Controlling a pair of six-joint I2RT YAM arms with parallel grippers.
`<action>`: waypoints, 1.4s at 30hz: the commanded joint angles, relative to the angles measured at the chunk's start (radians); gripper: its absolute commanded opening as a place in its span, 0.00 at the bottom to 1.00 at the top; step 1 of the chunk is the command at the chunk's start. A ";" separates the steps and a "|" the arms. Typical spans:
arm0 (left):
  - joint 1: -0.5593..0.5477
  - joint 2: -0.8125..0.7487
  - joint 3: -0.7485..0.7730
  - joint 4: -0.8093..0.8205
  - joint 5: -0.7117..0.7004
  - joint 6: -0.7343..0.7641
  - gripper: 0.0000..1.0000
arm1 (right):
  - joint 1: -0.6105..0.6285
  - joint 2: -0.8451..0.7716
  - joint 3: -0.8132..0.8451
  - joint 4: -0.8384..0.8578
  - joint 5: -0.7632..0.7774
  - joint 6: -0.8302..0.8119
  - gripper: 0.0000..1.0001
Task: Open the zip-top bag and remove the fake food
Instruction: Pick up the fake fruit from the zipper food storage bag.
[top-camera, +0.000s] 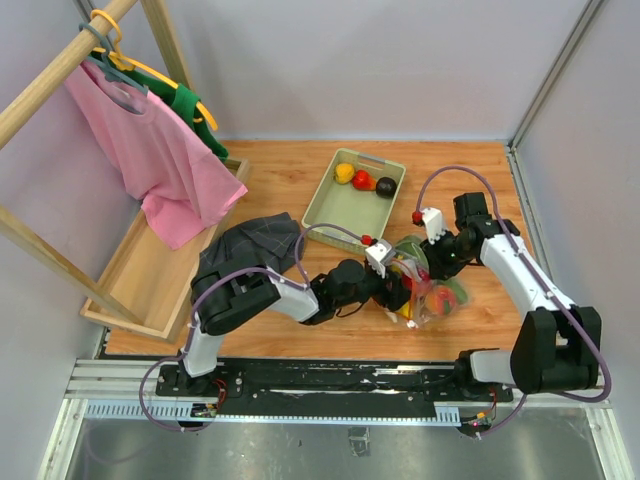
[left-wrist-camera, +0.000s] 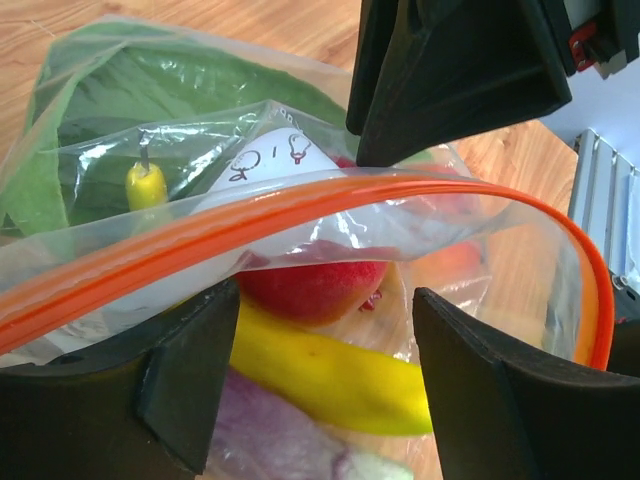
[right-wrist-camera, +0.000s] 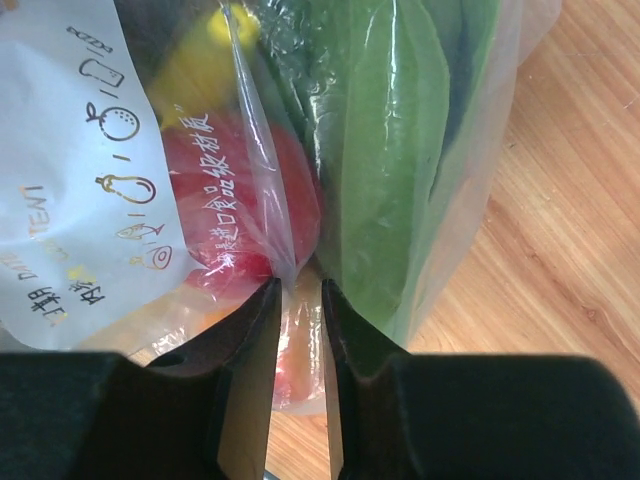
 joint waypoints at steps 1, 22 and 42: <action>-0.009 0.025 0.038 -0.032 -0.034 0.002 0.77 | 0.015 0.039 0.003 -0.014 -0.004 0.002 0.25; -0.009 0.110 0.148 -0.183 0.018 -0.012 0.90 | 0.016 0.106 0.033 -0.038 -0.122 0.005 0.31; -0.009 0.091 0.127 -0.188 0.066 -0.012 0.82 | 0.017 0.112 0.031 -0.026 -0.106 0.013 0.36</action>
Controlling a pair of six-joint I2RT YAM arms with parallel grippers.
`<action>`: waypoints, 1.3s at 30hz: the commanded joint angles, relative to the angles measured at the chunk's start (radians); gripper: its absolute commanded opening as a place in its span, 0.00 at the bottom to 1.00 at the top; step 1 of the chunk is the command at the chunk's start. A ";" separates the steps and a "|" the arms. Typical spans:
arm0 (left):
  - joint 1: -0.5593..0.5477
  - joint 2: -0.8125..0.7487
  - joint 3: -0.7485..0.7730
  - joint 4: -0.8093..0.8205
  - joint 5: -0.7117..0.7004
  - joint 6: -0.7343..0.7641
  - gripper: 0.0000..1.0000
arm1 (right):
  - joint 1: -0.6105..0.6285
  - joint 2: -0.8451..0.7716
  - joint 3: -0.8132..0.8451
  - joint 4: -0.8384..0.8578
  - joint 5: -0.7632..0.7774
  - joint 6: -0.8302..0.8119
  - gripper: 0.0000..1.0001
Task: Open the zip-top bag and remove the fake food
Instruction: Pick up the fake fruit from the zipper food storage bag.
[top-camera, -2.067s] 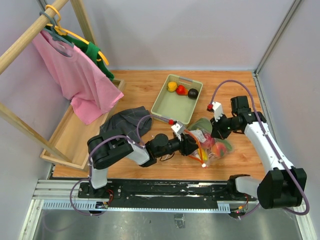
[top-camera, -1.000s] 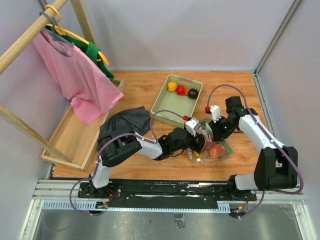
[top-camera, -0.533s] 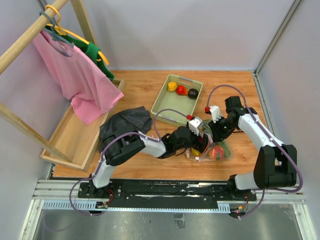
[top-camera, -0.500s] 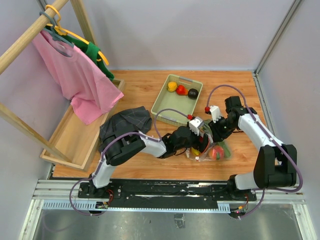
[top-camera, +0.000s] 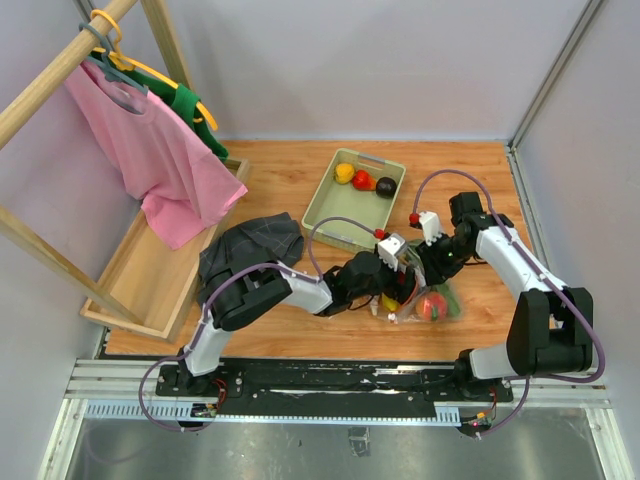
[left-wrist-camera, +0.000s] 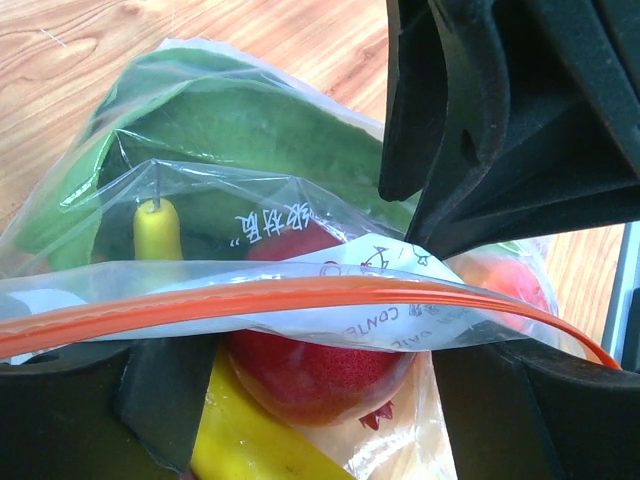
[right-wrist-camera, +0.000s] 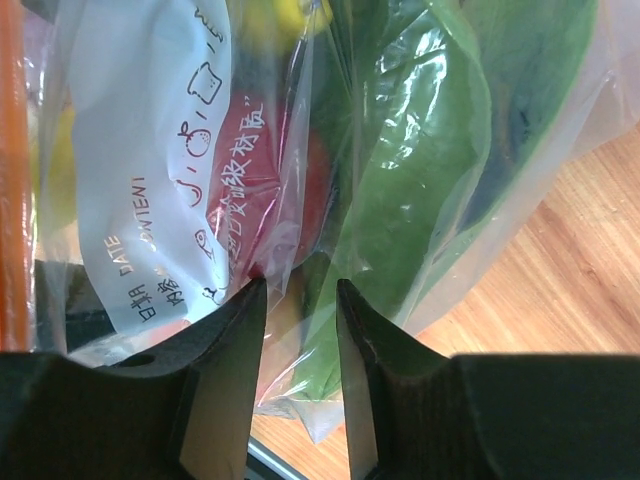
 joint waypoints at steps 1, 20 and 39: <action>-0.015 -0.023 -0.068 -0.027 0.079 -0.029 0.82 | 0.016 0.012 0.005 0.015 -0.066 0.014 0.36; -0.011 -0.102 -0.157 -0.002 0.116 -0.042 0.83 | 0.022 -0.003 0.003 0.017 -0.111 0.009 0.37; -0.012 -0.017 -0.116 -0.076 0.179 -0.015 0.92 | 0.080 0.045 0.005 0.017 -0.079 0.021 0.15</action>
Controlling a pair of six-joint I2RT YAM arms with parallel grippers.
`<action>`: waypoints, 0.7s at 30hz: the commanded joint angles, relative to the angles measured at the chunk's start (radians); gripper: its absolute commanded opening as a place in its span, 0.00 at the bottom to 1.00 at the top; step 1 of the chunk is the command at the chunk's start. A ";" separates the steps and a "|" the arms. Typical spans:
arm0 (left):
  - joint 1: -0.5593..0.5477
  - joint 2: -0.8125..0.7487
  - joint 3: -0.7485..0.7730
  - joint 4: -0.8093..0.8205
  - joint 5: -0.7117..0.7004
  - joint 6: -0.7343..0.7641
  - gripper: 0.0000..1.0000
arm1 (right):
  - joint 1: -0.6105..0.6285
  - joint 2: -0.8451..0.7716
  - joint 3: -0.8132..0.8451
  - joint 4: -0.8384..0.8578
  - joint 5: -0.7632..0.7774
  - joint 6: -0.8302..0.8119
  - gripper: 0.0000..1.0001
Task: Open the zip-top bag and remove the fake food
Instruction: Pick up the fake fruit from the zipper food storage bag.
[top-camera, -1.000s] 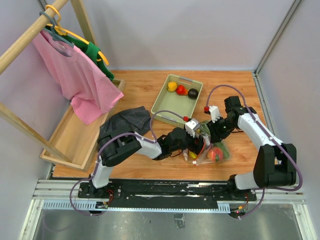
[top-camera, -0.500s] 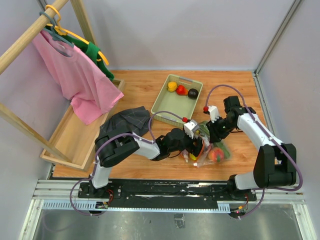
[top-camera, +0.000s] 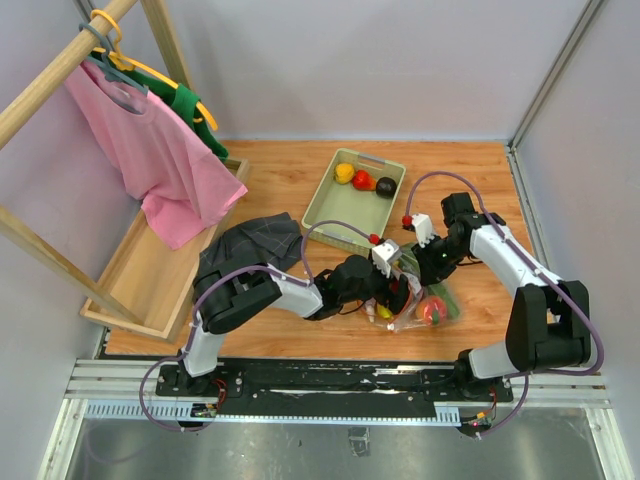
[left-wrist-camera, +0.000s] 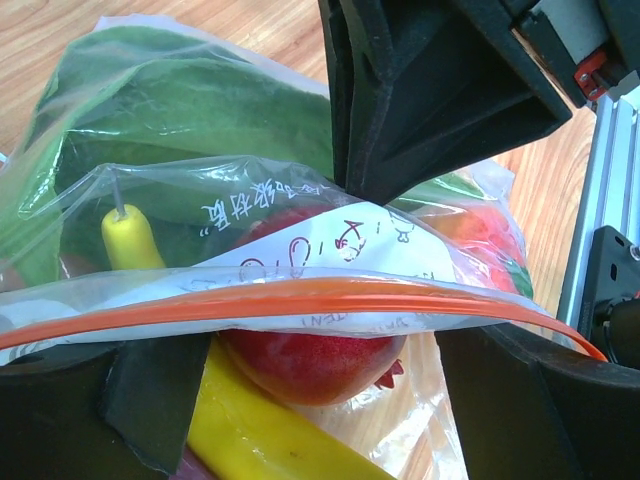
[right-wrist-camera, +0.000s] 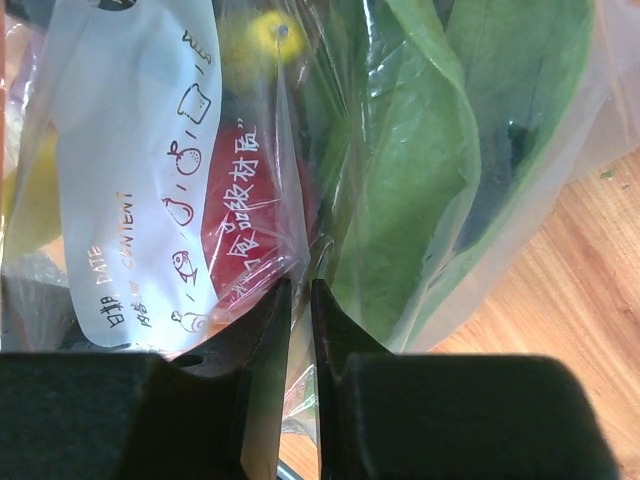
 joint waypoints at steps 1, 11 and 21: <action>-0.013 0.067 0.002 -0.102 0.098 -0.010 0.93 | 0.035 0.015 0.003 0.019 -0.048 0.014 0.15; -0.015 0.102 0.043 -0.200 0.038 -0.018 0.93 | 0.039 0.009 0.002 0.019 -0.065 0.012 0.25; -0.015 -0.002 0.007 -0.222 -0.023 -0.023 0.45 | 0.039 -0.003 0.000 0.022 -0.052 0.011 0.32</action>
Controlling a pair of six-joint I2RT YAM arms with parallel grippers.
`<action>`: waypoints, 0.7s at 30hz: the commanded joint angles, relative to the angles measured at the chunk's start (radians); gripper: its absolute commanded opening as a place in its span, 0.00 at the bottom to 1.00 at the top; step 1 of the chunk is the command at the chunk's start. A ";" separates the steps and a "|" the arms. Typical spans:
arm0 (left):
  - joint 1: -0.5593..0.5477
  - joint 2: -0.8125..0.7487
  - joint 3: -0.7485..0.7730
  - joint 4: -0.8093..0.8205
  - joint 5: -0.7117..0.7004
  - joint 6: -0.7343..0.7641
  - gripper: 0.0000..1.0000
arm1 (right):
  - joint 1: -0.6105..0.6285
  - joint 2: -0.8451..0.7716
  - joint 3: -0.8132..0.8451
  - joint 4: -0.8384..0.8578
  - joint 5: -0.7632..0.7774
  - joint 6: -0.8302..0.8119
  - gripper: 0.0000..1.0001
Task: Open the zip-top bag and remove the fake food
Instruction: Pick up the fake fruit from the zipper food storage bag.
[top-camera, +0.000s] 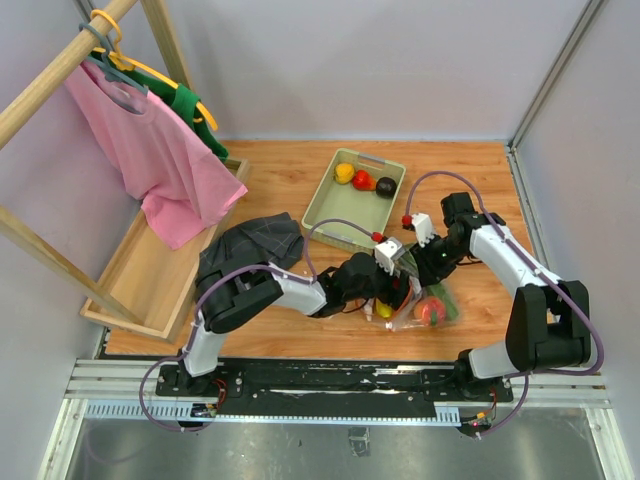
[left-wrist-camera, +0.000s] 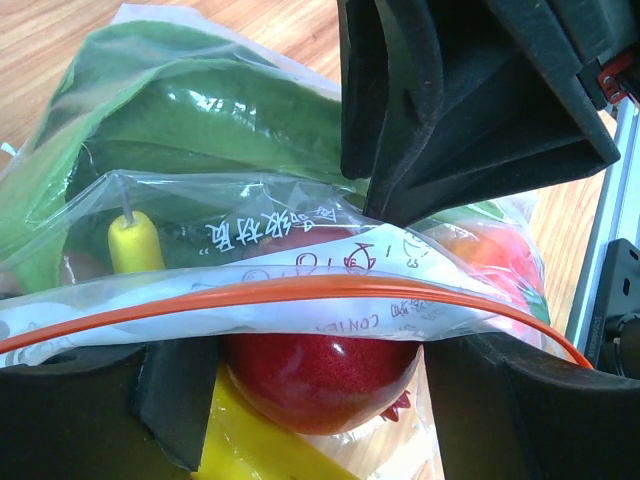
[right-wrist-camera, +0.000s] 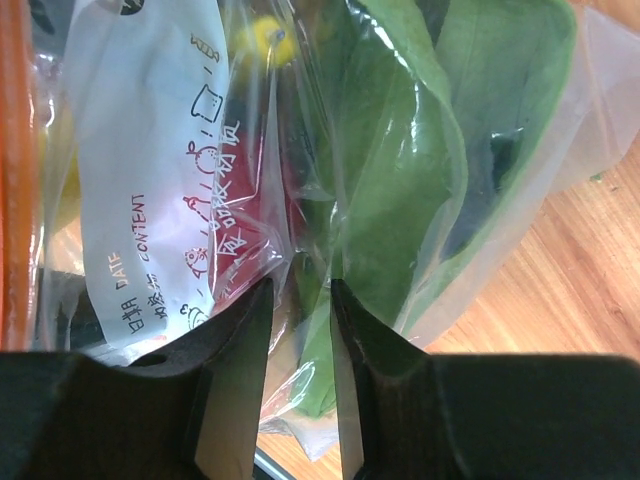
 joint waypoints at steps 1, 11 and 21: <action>-0.014 -0.046 -0.050 -0.150 -0.002 -0.013 0.43 | 0.038 -0.003 -0.002 0.015 -0.061 0.012 0.32; -0.014 -0.177 -0.114 -0.114 0.002 -0.048 0.40 | 0.038 0.005 -0.010 0.022 -0.028 0.015 0.37; -0.001 -0.226 -0.196 -0.042 0.050 -0.107 0.41 | 0.037 0.009 -0.016 0.029 0.006 0.017 0.41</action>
